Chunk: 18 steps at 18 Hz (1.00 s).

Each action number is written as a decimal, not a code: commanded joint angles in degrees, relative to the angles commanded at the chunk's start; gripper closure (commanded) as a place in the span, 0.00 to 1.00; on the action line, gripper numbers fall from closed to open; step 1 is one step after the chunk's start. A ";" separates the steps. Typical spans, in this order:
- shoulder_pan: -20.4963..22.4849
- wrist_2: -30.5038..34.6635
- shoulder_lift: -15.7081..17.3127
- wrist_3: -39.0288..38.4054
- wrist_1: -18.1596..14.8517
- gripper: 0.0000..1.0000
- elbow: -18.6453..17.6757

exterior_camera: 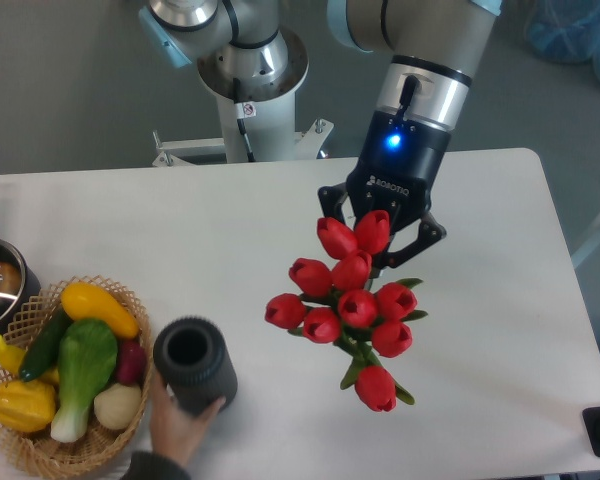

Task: Pick up the flowers from the vase
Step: 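Carry the held tulips away from the vase and hold them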

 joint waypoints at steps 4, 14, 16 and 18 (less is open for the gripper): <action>0.01 7.72 -0.09 3.61 -3.25 1.00 0.00; -3.78 28.65 -1.49 12.22 -12.56 1.00 -0.18; -3.95 30.41 -1.84 12.84 -14.15 1.00 -0.35; -4.04 32.43 -2.02 14.86 -14.59 1.00 -0.96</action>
